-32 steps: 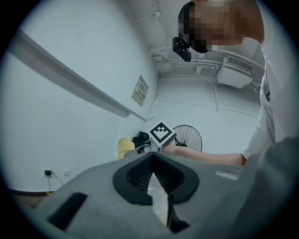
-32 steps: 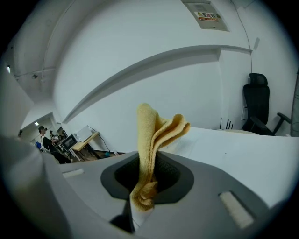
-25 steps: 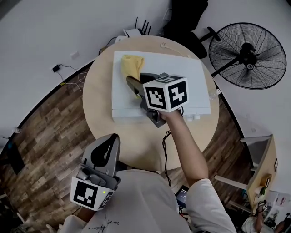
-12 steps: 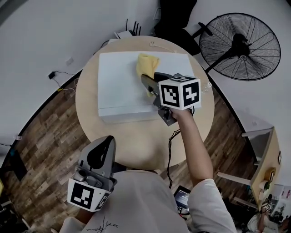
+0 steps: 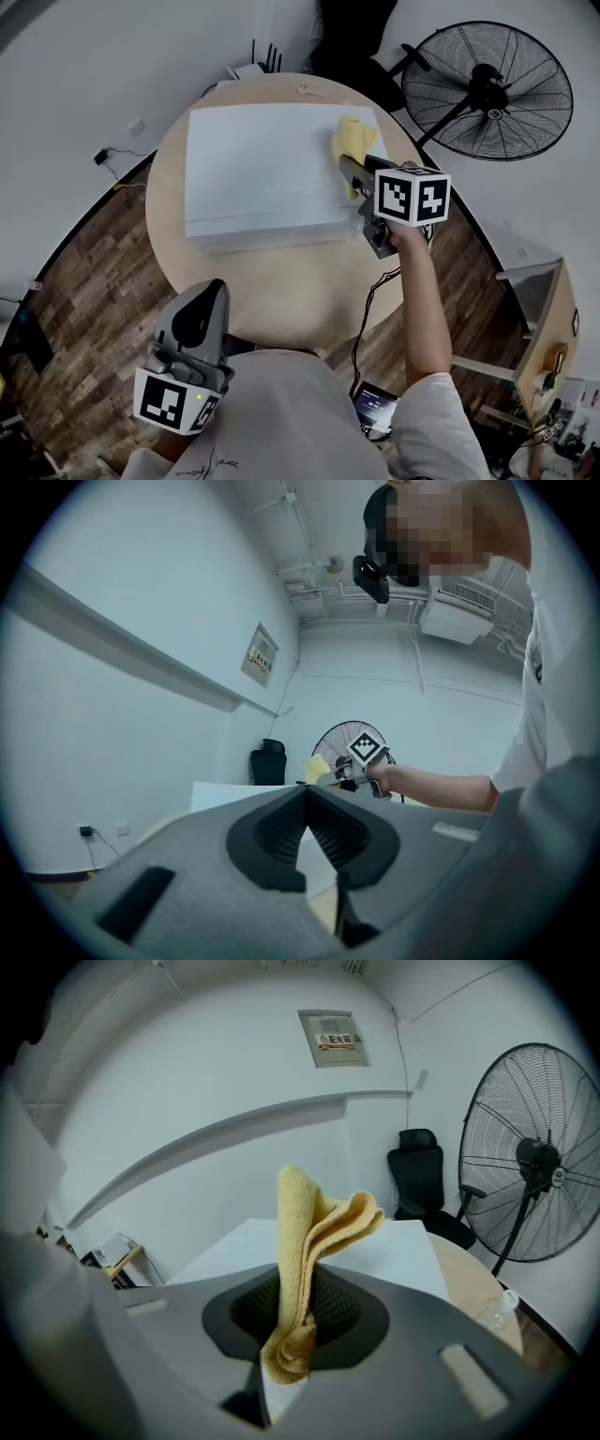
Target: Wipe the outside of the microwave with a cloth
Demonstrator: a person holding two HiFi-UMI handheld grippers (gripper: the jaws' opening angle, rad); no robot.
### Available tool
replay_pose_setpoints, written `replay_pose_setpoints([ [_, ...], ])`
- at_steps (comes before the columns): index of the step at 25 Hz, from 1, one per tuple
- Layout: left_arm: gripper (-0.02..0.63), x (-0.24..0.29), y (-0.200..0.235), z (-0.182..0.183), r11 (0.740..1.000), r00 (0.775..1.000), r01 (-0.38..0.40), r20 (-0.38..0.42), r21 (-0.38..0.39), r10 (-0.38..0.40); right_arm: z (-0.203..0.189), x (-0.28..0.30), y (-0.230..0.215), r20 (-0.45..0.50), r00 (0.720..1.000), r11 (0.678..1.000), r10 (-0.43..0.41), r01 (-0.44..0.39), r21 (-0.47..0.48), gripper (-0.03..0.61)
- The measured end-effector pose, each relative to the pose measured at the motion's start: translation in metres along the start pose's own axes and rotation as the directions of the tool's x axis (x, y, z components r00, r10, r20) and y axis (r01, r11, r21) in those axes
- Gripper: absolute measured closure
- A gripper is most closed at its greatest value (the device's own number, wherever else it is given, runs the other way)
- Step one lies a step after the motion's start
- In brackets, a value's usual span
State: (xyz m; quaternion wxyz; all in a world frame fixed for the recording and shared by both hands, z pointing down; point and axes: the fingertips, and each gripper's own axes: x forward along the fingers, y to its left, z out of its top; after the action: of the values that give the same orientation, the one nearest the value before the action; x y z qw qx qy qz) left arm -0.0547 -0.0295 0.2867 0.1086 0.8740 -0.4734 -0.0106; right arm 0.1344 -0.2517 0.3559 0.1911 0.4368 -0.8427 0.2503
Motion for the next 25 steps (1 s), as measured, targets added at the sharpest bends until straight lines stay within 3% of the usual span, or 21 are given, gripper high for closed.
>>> replay_pose_setpoints([
  [8,0.621,0.016,-0.015,-0.004,1.0,1.0,0.018,-0.02,0.005,-0.018,-0.023,-0.028,-0.065,-0.046,0.99,0.991,-0.133,0.133,-0.019,0.511],
  [15,0.621,0.024,-0.015,-0.006,1.0,1.0,0.005,-0.027,0.002,-0.005,-0.045,-0.039,-0.1,-0.097,0.965,0.967,-0.244,0.233,-0.107,0.512],
  [25,0.621,0.029,-0.023,-0.013,1.0,0.999,0.019,-0.048,0.004,-0.019,-0.061,-0.03,-0.096,-0.133,0.965,0.97,-0.228,0.213,-0.117,0.512],
])
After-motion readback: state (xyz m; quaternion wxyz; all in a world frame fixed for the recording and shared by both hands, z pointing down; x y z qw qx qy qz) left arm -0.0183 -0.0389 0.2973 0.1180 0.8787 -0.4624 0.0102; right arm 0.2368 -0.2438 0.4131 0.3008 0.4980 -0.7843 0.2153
